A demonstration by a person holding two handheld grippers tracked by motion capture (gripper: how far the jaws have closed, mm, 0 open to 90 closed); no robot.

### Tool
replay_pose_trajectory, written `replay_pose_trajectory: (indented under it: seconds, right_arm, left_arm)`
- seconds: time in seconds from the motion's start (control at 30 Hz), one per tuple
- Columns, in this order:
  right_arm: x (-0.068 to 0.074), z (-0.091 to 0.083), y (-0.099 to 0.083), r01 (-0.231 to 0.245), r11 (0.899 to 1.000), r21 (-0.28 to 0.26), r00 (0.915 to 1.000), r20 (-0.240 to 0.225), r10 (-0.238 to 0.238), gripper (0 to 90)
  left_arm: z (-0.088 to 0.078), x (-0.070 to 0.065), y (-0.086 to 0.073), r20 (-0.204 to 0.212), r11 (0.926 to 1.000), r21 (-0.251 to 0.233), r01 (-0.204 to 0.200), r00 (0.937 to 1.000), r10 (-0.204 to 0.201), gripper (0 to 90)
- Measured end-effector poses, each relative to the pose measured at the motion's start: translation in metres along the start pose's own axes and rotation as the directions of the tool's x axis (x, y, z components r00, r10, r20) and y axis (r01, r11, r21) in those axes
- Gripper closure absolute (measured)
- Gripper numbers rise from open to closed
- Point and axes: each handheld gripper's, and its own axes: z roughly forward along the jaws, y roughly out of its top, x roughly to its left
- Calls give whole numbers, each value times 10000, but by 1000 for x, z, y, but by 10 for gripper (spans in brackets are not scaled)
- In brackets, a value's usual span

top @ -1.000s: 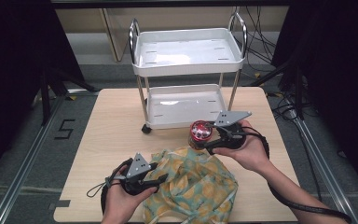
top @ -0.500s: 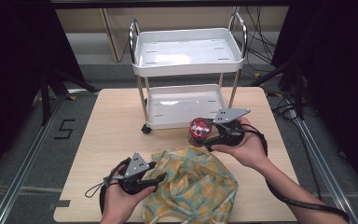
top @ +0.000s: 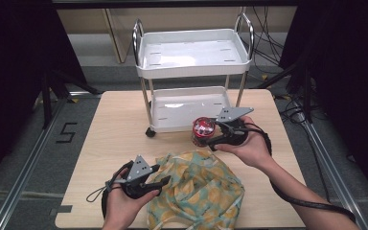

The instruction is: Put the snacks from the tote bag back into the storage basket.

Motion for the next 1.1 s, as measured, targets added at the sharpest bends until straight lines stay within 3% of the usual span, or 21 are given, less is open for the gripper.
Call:
replay_pose_trajectory:
  seconds: [0.2, 0.3, 0.4, 0.47, 0.53, 0.63, 0.7, 0.87, 1.1]
  right_arm:
    - [-3, 3, 0, 177, 9998, -73, 9998, 64, -176, 263]
    - [-6, 4, -1, 165, 9999, -18, 9998, 82, -165, 263]
    - [-10, 5, -3, 241, 9997, 70, 9996, 145, -242, 263]
    - [-9, 5, -4, -109, 9999, 60, 9998, 171, 108, 263]
    - [-12, 6, -4, 154, 9999, 54, 9997, 205, -155, 263]
    - [-12, 6, -4, -31, 9998, 174, 10000, 51, 30, 263]
    - [-14, 7, -4, 133, 9997, 182, 9998, 175, -136, 263]
    - [-16, 10, -5, -104, 9997, 235, 9996, 262, 98, 263]
    - [-21, 14, -7, -162, 9995, 263, 9993, 346, 153, 263]
  left_arm:
    - [0, 0, 0, 46, 10000, 24, 18, 10000, -18, 467]
    - [0, 2, 0, 38, 9998, 124, -174, 9998, 174, 467]
    - [1, 2, 0, 48, 10000, 13, 9, 10000, -9, 467]
    - [-1, 3, 0, -20, 9999, 96, -97, 10000, 97, 467]
    - [-1, 3, 0, -56, 10000, 46, -19, 10000, 19, 467]
    - [-2, 6, 0, -59, 9996, 125, -246, 9997, 247, 467]
    - [-1, 5, 0, -44, 10000, -3, 40, 10000, -40, 467]
    - [1, 6, 0, -70, 9999, -39, -101, 9999, 101, 467]
    - [1, 6, -1, -134, 9999, 66, 77, 9999, -76, 466]
